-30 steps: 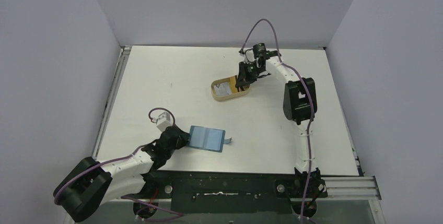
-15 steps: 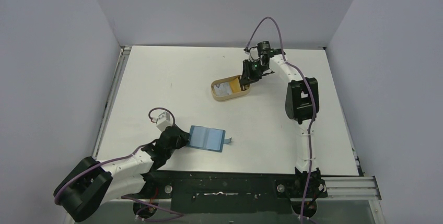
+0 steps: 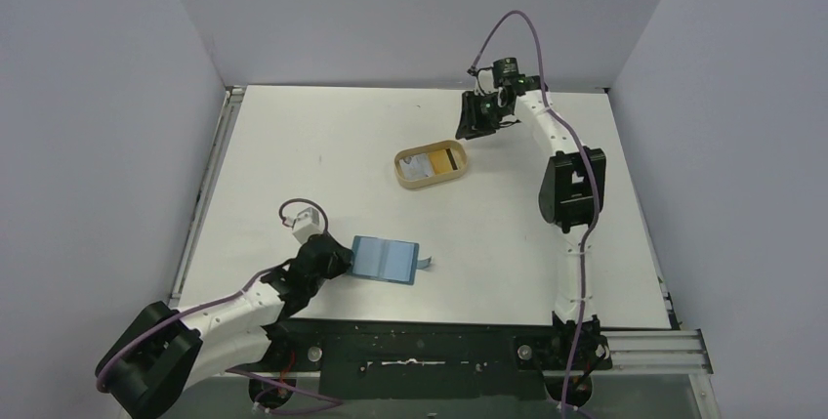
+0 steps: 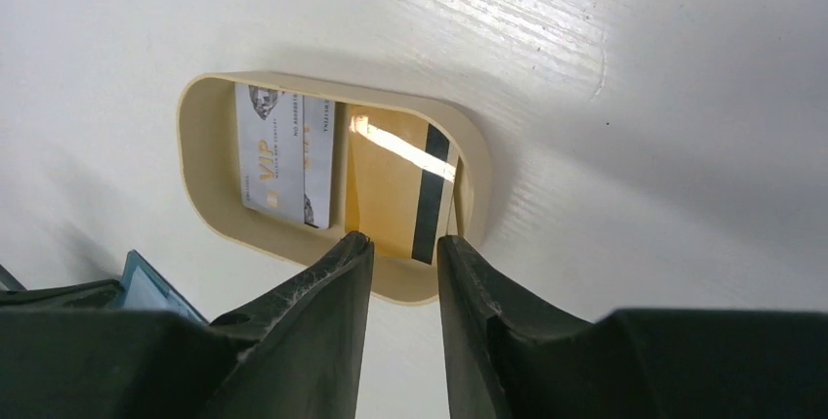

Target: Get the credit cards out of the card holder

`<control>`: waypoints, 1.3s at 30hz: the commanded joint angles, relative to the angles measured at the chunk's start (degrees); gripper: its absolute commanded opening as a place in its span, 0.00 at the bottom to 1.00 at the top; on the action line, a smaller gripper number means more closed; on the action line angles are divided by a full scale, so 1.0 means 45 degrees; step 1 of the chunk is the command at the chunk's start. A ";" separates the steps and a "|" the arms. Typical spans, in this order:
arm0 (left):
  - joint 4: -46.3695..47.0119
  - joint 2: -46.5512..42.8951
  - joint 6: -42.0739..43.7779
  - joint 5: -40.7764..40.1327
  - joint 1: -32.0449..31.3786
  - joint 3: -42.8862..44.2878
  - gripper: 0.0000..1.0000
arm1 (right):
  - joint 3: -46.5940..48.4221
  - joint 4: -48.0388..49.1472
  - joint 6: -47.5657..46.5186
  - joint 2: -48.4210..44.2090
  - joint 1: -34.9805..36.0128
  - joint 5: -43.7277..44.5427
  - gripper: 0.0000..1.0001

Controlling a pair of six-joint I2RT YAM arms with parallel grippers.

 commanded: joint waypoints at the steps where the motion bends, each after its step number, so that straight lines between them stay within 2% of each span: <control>1: -0.0810 -0.0704 0.0645 0.0105 0.0093 0.0662 0.00 | -0.0002 0.0220 -0.0045 -0.2081 -0.0012 0.0139 0.35; 6: -0.1819 -0.1529 0.0863 0.0215 0.0123 0.1084 0.00 | -0.2180 0.1041 -0.0257 -0.4231 0.0509 0.0907 0.43; 11: -0.2416 -0.1883 0.1234 0.0458 0.0123 0.1927 0.00 | -0.5398 0.2403 0.0638 -0.6215 0.0960 0.0876 0.43; 20: -0.3537 -0.1000 0.1588 0.1077 -0.0232 0.3718 0.00 | -1.0978 0.4661 0.1798 -0.8867 0.2416 0.0280 0.43; 27: -0.4490 -0.0439 0.1621 0.0007 -0.1613 0.4713 0.00 | -1.4444 0.6990 0.3753 -1.0213 0.3562 -0.0513 0.43; 33: -0.4970 0.0249 0.1094 -0.1139 -0.2988 0.5227 0.00 | -1.5812 0.8240 0.4976 -1.0932 0.4818 -0.0430 0.44; 39: -0.5946 0.0569 0.0902 -0.2664 -0.4018 0.5753 0.00 | -1.7358 0.8935 0.5782 -1.1819 0.5328 -0.0278 0.44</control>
